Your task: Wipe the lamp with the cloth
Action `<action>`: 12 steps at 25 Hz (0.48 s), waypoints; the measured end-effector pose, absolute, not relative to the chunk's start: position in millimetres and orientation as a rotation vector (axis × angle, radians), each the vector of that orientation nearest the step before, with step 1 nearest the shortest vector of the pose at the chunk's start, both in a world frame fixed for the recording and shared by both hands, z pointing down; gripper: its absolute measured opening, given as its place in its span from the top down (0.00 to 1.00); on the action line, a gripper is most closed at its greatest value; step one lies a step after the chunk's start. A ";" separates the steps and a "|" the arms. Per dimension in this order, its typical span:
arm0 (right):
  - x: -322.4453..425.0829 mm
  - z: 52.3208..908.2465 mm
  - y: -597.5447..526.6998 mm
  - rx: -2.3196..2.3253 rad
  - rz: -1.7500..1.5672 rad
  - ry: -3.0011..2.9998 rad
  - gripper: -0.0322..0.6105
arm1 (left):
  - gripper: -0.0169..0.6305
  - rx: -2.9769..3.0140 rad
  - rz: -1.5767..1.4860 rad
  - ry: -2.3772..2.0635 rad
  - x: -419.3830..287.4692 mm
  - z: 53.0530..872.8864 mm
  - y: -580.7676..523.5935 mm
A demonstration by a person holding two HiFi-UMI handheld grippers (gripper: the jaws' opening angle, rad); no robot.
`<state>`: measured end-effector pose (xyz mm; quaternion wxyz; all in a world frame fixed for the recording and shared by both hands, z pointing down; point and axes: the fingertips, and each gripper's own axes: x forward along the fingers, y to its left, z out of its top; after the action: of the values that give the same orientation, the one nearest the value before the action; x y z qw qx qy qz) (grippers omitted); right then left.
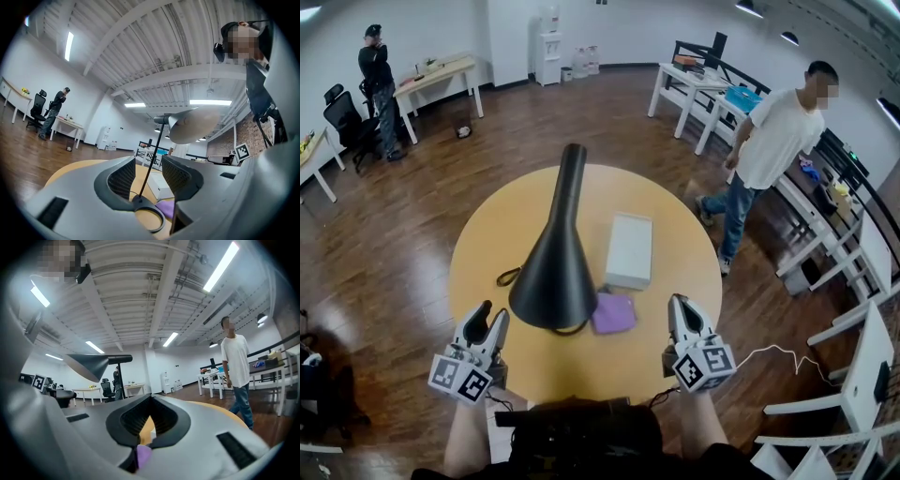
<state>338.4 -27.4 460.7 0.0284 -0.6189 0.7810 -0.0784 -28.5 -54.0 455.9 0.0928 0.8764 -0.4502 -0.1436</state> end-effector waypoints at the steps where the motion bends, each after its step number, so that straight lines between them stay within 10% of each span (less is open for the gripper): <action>1: 336.4 460.7 -28.5 -1.910 -0.238 2.417 0.95 | 0.70 2.600 -0.427 -1.339 -29.9 456.0 -54.4; 12: 325.9 456.3 -40.4 -1.900 -0.197 2.456 0.95 | 0.70 2.597 -0.430 -1.331 -31.2 458.8 -61.5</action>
<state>325.9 -40.4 456.3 0.0151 -0.6107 0.7892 -0.0634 -31.2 -61.5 458.8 0.0958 0.8764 -0.4490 -0.1451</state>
